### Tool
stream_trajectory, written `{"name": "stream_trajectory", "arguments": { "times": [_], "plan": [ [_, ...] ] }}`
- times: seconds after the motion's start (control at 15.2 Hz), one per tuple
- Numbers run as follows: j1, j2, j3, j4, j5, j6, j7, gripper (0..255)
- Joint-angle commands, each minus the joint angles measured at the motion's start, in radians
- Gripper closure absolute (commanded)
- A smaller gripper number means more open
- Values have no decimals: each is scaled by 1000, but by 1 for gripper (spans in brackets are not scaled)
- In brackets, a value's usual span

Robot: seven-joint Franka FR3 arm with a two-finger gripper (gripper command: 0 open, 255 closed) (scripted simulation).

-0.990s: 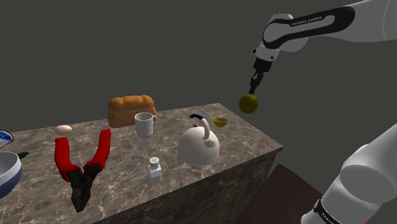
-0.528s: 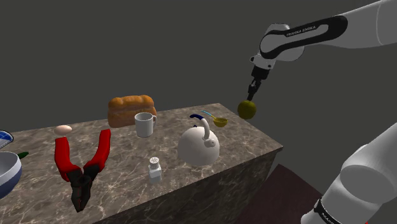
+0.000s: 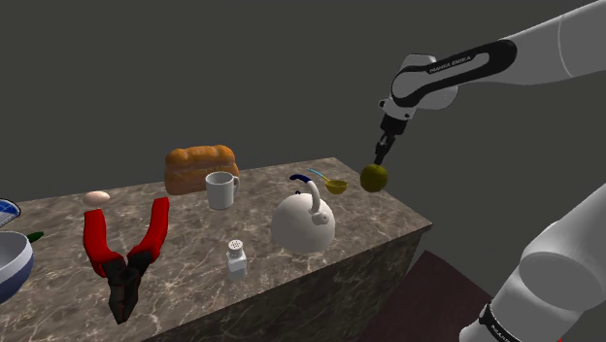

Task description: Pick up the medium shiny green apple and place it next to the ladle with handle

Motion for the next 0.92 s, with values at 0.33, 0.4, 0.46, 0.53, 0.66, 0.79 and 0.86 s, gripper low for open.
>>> {"name": "stream_trajectory", "arguments": {
  "times": [0.33,0.4,0.46,0.53,0.66,0.79,0.86],
  "plan": [
    [1,33,-2,-64,8,97,-11,255],
    [2,39,-3,-72,10,111,-13,255],
    [2,45,-3,-80,12,125,-15,255],
    [2,52,-3,-88,13,139,-16,255],
    [3,58,-4,-95,15,153,-18,255],
    [3,58,-4,-95,15,153,-18,255],
    [3,58,-4,-95,15,153,-18,255]
  ]
}}
